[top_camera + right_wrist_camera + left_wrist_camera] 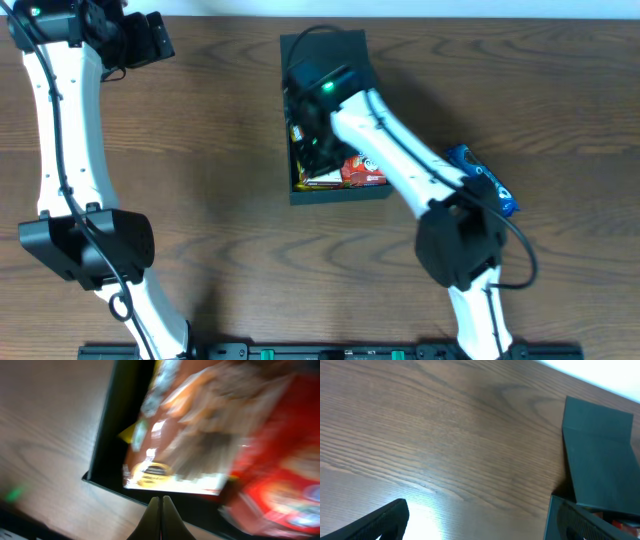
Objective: Pack container
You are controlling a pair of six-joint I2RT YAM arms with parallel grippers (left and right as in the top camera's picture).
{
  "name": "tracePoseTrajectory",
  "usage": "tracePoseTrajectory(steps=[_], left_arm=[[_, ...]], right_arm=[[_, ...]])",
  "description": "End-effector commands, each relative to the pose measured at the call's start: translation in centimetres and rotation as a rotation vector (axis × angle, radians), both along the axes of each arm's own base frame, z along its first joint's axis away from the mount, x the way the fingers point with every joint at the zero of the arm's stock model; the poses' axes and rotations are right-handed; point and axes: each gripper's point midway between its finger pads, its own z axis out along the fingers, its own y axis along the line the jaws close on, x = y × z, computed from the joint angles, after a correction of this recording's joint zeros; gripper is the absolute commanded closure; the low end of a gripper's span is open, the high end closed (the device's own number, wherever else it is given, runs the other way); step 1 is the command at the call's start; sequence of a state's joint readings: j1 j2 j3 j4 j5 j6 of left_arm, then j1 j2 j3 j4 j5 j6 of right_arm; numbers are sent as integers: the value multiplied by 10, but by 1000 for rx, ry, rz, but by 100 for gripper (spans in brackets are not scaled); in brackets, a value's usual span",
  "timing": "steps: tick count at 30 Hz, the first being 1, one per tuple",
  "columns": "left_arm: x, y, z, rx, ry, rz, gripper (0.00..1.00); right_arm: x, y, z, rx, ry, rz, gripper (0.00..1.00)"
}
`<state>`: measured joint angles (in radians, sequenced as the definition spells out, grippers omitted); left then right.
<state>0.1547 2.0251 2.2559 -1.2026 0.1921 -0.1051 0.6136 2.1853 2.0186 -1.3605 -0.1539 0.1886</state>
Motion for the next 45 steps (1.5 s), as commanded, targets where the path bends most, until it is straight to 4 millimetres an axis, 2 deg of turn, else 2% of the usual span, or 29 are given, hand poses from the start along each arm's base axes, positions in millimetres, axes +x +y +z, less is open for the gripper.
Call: tracePoseTrajectory(steps=[1,3,4,5,8,11,14,17,20,22,27,37,45], left_arm=[[4,-18,-27,-51,66,-37,5],[5,-39,-50,-90,126,-81,3],[5,-55,-67,-126,170,-115,11],[4,-69,-80,-158,205,-143,26],[-1,-111,-120,-257,313,-221,94],[-12,-143,-152,-328,419,-272,94],[-18,-166,-170,-383,477,-307,94],[-19,-175,-181,-394,500,-305,94],[-18,-177,-189,-411,521,-275,94],[-18,-182,-191,-437,524,-278,94],[-17,-189,-196,-448,527,-288,94],[-13,-202,-197,-454,513,-290,94],[-13,-203,-197,-457,515,-281,94]], right_arm=[[28,-20,33,48,-104,-35,98],[35,-24,29,59,-113,-39,98],[39,-23,25,67,-122,-35,98],[41,-22,23,70,-128,-36,98],[48,-27,20,76,-140,-52,98],[56,-31,21,96,-150,-71,99],[59,-38,19,109,-137,-94,98],[57,-45,8,107,-105,-109,99],[47,-31,-2,192,-54,-75,99],[44,-18,-7,266,-35,-58,98],[45,-2,-12,347,-37,-40,98],[55,13,-10,395,-92,-11,98],[44,25,-36,371,-35,8,98]])
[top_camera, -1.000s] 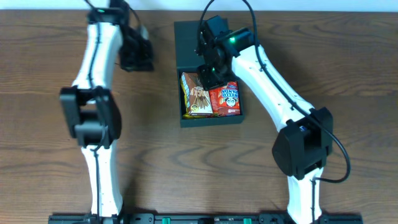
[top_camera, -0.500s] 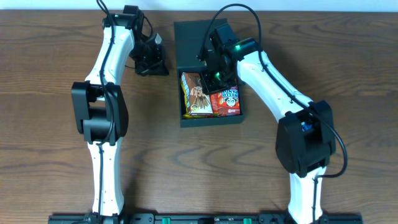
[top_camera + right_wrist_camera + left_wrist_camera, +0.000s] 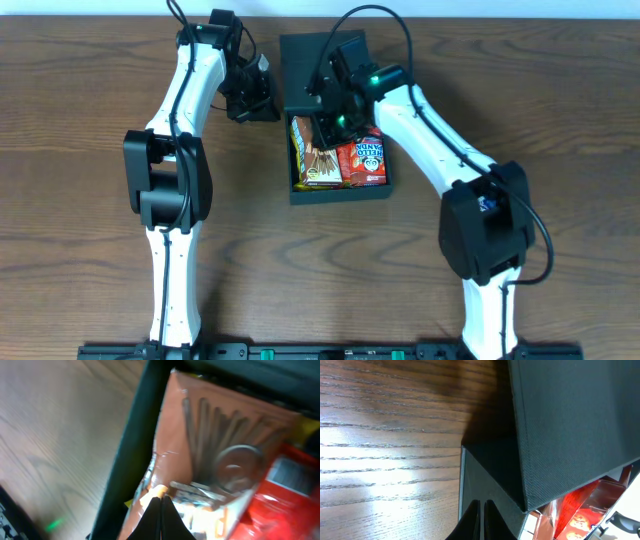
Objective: Pack container
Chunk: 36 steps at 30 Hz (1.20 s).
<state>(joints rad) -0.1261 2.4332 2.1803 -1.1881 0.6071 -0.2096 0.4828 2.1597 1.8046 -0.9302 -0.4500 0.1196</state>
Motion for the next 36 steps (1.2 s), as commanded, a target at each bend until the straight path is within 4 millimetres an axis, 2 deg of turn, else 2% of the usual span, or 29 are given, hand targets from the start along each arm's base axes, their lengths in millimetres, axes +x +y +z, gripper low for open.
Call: tracePoseTrajectory(steps=[1,12,18,21,27,29,32,36], left_arm=[[-2,-2,-7,-12,26,7,94],[-2,-2,-7,-12,25,7,94],[-2,-2,-7,-12,25,7,94],[-2,-2,-7,-12,25,7,94],[-2,-1,-7,-12,26,8,94],[-2,-1,-7,-12,26,8,94],[-2,-1,-7,-12,26,8,94],[-2,-1,-7,-12,26,8,94]], right_arm=[[-8,7,-18,-8,39,32,98],[-10,10,-26,-30,37,39,98],[-14,13,-38,-47,54,50,98],[-9,11,-28,-41,44,39,98],[13,-14,20,-41,8,-31,98],[19,-32,29,-93,-28,-60,98],[17,-60,20,-223,-19,-95,98],[3,-67,6,-262,32,-78,99]])
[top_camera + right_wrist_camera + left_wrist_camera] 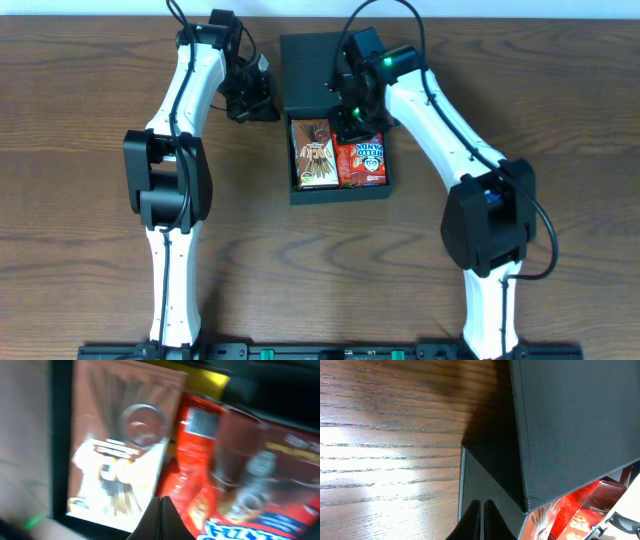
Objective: Pack container
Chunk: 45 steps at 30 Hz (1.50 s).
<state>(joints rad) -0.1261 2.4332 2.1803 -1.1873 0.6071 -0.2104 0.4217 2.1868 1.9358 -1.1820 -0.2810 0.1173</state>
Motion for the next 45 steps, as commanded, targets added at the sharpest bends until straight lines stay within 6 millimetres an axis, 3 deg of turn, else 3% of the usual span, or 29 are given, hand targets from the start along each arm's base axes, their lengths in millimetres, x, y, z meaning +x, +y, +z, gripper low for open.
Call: tracePoseTrajectory(steps=[1,9,17,28,38,43,45], left_arm=[[-2,-1,-7,-12,26,7,94],[-2,-1,-7,-12,25,7,94],[-2,-1,-7,-12,26,8,94],[-2,-1,-7,-12,30,14,94],[-2,-1,-7,-11,30,13,94],[-2,-1,-7,-11,30,13,94],[-2,-1,-7,-11,30,13,94]], right_arm=[[-5,-7,-2,-52,-18,23,98],[-23,-5,-27,-74,30,45,98],[-28,5,-35,-50,33,62,98],[-41,42,-29,54,39,125,99],[-41,42,-24,50,36,126,98],[-34,37,-11,15,11,120,98],[-30,31,6,-11,0,111,98]])
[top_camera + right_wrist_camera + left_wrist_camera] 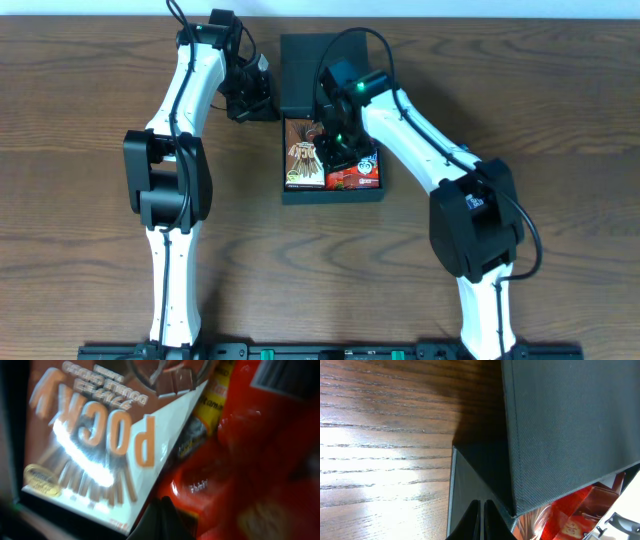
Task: Pack container
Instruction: 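Move the right gripper to the blue Oreo pack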
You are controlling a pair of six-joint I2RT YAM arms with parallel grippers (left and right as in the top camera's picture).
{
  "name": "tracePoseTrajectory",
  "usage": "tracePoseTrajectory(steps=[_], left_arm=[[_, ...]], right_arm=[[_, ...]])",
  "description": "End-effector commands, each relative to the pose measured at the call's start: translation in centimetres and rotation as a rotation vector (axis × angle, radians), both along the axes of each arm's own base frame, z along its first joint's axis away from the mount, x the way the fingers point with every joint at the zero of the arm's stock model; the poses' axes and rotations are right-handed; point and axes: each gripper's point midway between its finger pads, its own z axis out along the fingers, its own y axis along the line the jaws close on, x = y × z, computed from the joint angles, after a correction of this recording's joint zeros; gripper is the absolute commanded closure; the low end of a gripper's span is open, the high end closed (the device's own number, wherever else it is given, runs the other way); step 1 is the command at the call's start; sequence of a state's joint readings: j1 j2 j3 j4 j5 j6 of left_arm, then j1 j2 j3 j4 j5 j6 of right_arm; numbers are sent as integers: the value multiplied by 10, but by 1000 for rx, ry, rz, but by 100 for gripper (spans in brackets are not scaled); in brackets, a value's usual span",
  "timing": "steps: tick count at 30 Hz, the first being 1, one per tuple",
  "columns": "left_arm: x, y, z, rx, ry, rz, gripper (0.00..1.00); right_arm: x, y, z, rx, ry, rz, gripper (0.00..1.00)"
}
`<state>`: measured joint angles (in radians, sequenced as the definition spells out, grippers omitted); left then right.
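Observation:
The black container [334, 196] lies mid-table with its lid [305, 75] folded open behind it. Inside are a brown Pocky box [300, 160] on the left and a red snack pack [362, 172] on the right. My right gripper [335, 155] is shut, tips down between the two. In the right wrist view the gripper [161, 505] sits at the seam between Pocky box [95, 435] and red pack [265, 450], with a yellow packet [212, 405] beneath. My left gripper [272, 108] is shut and empty; in the left wrist view it [481, 505] rests against the container's left wall [470, 475], under the lid [565, 420].
Bare brown wooden table [120, 250] surrounds the container. Both arms reach in from the near edge, the right arm's elbow [470, 220] hanging over the table right of the container.
My right gripper went from the container's back part to its middle, low between the packs. The Pocky box now lies turned and shows larger. The container sits slightly further left.
At first my left gripper was open at the table's far left, the right one shut inside the container. Then the left gripper was shut at the container's back left corner and has stayed there. The right gripper, always shut, has shifted among the packs.

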<state>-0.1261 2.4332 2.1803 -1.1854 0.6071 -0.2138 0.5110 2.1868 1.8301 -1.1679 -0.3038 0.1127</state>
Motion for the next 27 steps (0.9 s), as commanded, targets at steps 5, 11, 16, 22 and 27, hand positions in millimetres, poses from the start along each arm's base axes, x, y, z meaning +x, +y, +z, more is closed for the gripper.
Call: tracePoseTrajectory(steps=[5,11,16,22,27], left_arm=[[-2,-1,-7,-11,30,10,94],[-3,-1,-7,-10,32,10,94],[-3,-1,-7,-7,29,7,94],[-2,2,-9,14,25,4,94],[-1,7,-12,45,20,5,94]], right_arm=[[31,-2,91,34,-164,-7,98],[69,-102,150,-279,-386,-138,98],[71,-180,159,-443,-375,-146,99],[58,-241,185,-423,-383,-260,99],[18,-296,181,-408,-435,-362,98]])
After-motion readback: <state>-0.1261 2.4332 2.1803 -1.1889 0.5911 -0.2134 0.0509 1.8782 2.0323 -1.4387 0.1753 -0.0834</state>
